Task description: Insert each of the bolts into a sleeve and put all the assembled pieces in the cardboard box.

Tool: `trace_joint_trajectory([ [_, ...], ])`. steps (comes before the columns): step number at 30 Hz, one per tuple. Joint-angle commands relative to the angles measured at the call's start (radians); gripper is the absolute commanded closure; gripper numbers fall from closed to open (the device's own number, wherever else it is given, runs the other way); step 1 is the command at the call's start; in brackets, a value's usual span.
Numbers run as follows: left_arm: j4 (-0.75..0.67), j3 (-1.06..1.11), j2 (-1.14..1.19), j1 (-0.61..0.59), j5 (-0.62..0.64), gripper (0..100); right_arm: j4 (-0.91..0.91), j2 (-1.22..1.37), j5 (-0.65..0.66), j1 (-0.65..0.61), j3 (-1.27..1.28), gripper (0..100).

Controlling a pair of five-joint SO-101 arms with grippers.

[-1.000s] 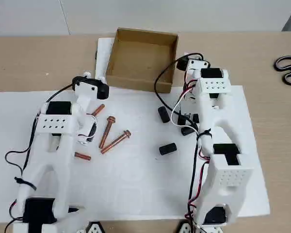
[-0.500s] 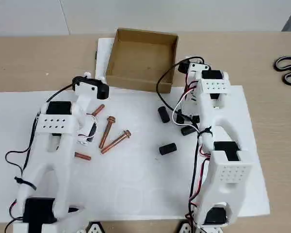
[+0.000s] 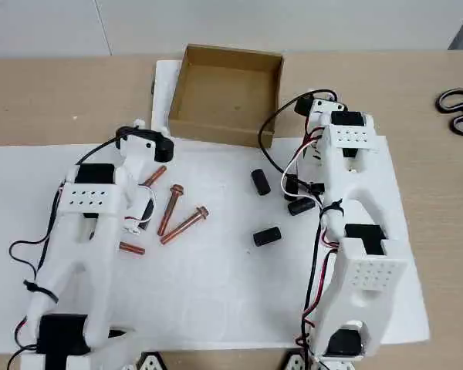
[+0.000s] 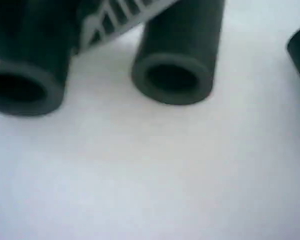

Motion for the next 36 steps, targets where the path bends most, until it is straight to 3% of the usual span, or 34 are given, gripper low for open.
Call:
trace_joint_trajectory([
  [1, -0.014, 0.012, -0.005, 0.002, 0.005, 99, -0.028, -0.001, 0.003, -0.001, -0.025, 99.5],
  [7, -0.006, -0.03, -0.012, 0.006, 0.06, 99, 0.005, -0.036, 0.003, 0.001, -0.029, 99.5],
  [12, 0.058, -0.173, -0.011, 0.008, 0.137, 99, 0.076, -0.147, 0.002, 0.021, -0.049, 99.5],
  [18, 0.167, -0.286, 0.003, 0.038, 0.132, 98, 0.166, -0.22, 0.002, 0.101, -0.046, 99.5],
  [28, 0.201, -0.418, 0.244, 0.081, 0.13, 94, 0.202, -0.237, 0.003, 0.199, -0.044, 99.2],
  [36, 0.199, -0.567, 0.4, 0.11, 0.135, 91, 0.202, -0.237, 0.003, 0.197, -0.044, 99.2],
])
